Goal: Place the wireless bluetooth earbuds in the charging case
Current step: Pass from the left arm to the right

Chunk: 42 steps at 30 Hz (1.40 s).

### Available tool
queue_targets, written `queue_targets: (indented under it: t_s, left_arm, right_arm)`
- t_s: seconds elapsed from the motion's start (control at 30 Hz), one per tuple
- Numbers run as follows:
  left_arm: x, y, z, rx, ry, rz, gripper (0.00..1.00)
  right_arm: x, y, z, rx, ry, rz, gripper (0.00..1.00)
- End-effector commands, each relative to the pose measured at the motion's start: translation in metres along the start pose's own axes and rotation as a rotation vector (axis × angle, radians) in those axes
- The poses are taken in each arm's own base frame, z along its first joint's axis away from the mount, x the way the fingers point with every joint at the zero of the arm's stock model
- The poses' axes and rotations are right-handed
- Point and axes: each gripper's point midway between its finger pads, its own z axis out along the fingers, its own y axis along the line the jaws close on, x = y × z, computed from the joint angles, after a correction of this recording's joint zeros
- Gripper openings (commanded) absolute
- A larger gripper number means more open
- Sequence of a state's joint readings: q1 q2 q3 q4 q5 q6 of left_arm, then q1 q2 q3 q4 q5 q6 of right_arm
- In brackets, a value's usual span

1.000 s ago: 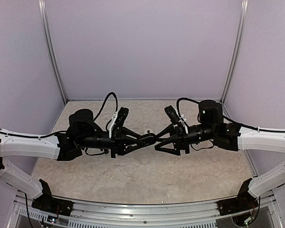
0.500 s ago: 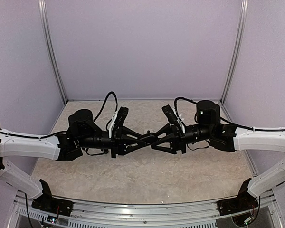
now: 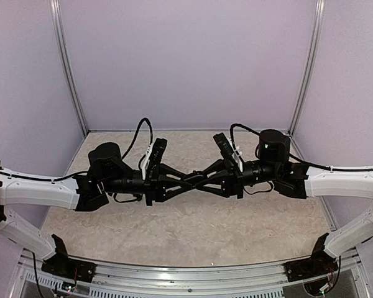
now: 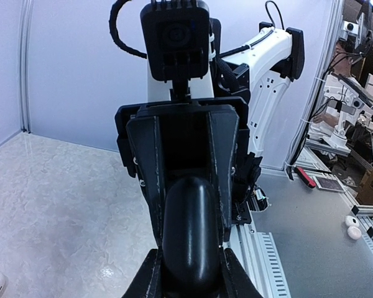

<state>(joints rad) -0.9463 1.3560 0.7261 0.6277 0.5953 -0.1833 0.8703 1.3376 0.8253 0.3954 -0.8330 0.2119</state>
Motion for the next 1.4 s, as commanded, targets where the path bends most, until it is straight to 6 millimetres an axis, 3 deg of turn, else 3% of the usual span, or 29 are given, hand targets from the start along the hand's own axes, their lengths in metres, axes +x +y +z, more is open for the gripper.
queue_targets:
  t_s: [0.0,0.47,0.63,0.87,1.13,1.37]
  left_arm:
    - [0.001,-0.002,0.0,0.001,-0.015,0.003,0.03]
    - [0.001,-0.003,-0.005,-0.001,-0.02,0.017,0.03]
    - [-0.001,-0.005,-0.006,0.01,-0.028,0.024,0.03]
    - [-0.001,-0.006,-0.006,0.016,-0.028,0.028,0.03]
    - [-0.004,-0.007,-0.006,0.018,-0.038,0.037,0.03]
    - [-0.004,-0.008,-0.006,0.023,-0.039,0.038,0.03]
  right_arm:
    - [-0.002,0.006,0.002,-0.023,-0.017,-0.007,0.29]
    - [0.0,0.005,-0.003,0.01,0.001,-0.013,0.23]
    - [0.002,0.003,-0.002,0.018,0.009,-0.001,0.35]
    - [0.001,0.001,-0.003,0.03,0.006,-0.009,0.33]
    - [0.007,-0.001,0.0,0.024,0.021,0.01,0.4]
    - [0.007,-0.001,0.0,0.024,0.022,0.005,0.36]
